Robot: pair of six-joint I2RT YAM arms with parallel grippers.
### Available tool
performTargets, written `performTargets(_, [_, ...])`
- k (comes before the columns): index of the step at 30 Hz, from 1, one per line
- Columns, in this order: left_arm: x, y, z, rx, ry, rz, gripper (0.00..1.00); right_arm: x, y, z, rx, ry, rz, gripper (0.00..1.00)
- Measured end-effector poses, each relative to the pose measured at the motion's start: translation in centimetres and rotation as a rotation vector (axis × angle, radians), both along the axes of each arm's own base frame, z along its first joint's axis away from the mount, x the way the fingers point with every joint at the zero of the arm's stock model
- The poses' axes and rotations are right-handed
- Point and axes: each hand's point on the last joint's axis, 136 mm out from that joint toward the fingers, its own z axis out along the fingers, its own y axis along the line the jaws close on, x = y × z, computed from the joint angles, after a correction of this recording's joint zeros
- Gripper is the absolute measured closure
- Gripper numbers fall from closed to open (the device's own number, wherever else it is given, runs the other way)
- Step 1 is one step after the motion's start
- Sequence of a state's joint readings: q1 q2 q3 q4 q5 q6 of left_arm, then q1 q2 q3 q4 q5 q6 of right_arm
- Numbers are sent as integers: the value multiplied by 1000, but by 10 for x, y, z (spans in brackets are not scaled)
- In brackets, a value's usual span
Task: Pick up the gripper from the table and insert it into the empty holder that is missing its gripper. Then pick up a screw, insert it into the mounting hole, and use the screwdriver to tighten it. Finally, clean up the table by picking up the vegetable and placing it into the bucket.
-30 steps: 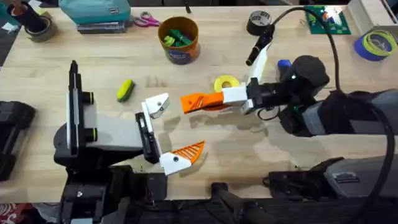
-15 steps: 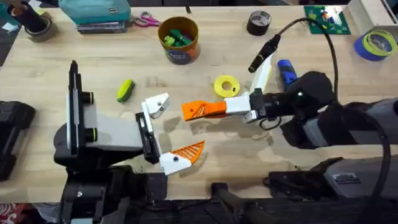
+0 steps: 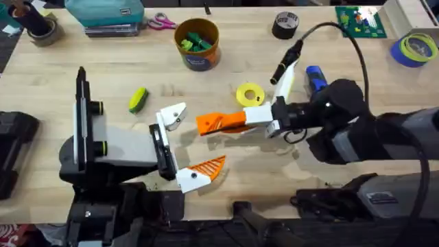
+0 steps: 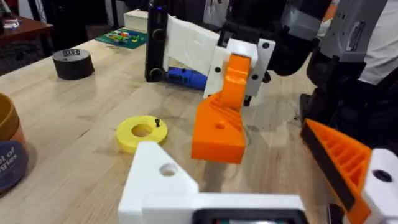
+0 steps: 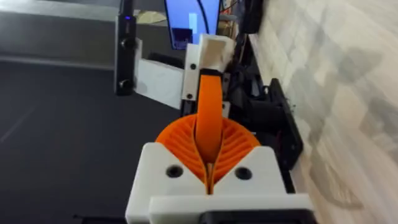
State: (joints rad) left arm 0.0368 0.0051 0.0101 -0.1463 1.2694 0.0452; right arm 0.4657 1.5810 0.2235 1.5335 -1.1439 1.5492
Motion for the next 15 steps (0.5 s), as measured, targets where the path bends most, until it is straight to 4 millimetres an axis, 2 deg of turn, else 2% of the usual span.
performTargets(9, [0,0,0,0,0,0,16,3,18,24,39,-25,51,992])
performTargets(15, [0,0,0,0,0,0,15,6,21,30,45,1,58,992])
